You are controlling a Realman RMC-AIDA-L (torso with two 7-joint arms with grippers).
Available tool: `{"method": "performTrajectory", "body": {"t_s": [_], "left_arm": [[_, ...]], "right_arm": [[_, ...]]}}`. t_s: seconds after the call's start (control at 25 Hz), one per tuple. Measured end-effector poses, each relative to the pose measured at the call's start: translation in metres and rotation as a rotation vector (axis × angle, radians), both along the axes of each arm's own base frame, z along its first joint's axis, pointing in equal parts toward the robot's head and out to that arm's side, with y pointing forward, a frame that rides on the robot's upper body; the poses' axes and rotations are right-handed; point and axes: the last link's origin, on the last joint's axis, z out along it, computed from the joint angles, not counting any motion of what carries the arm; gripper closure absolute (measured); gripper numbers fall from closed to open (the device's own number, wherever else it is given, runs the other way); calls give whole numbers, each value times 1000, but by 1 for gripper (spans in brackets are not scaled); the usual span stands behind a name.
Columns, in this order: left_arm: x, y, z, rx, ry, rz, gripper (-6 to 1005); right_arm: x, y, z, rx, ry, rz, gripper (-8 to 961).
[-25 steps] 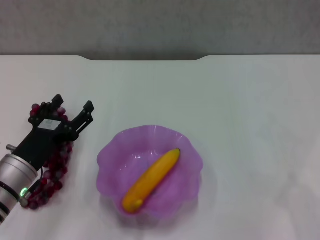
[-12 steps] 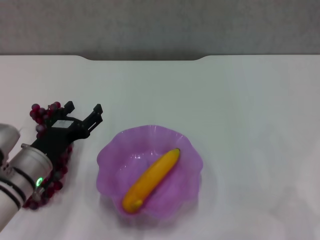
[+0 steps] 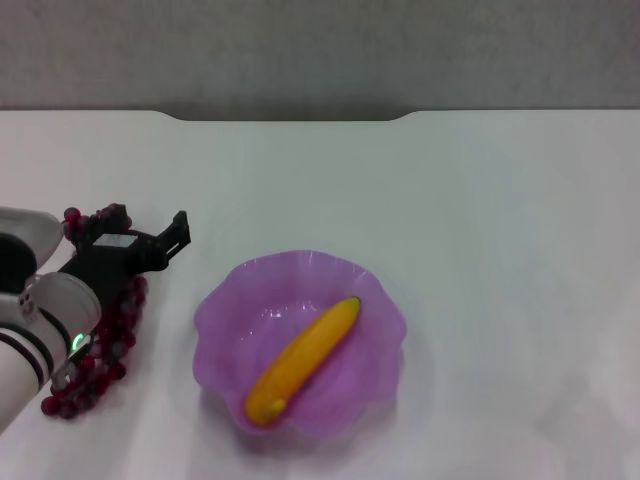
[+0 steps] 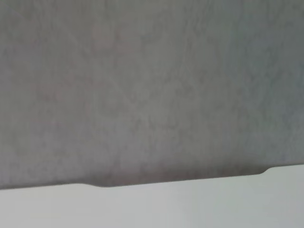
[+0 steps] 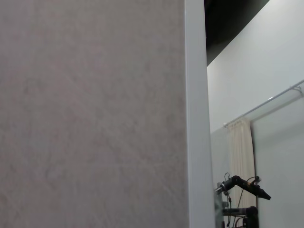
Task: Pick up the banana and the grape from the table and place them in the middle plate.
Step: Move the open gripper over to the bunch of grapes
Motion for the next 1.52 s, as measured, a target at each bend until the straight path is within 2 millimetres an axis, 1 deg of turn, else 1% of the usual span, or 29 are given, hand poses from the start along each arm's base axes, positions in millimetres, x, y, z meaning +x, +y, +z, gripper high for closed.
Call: {"method": "performTrajectory", "body": {"t_s": [0.16, 0.4, 0.52, 0.64, 0.68, 0.8, 0.92, 1.52], "left_arm": [[-5, 3, -1, -53, 40, 76, 167], [-8, 6, -5, -103, 100, 105, 173], [-11, 6, -4, -108, 111, 118, 176], [-18, 7, -2, -107, 130, 139, 179], [-24, 7, -1, -106, 136, 156, 180], [-34, 8, 2, -102, 140, 187, 183], [-40, 7, 2, -105, 146, 206, 186], [-54, 6, -15, -184, 211, 243, 200]], "right_arm": [[-1, 1, -1, -9, -1, 4, 954], [-3, 3, -3, -18, -2, 15, 954], [-5, 3, -4, -23, -6, 24, 954], [-7, 4, -5, -32, -11, 37, 954], [-8, 4, -5, -34, -11, 40, 954], [-10, 5, -6, -35, -6, 47, 954], [-10, 5, -6, -35, -4, 49, 954], [-11, 5, -6, -32, -3, 50, 954]]}}
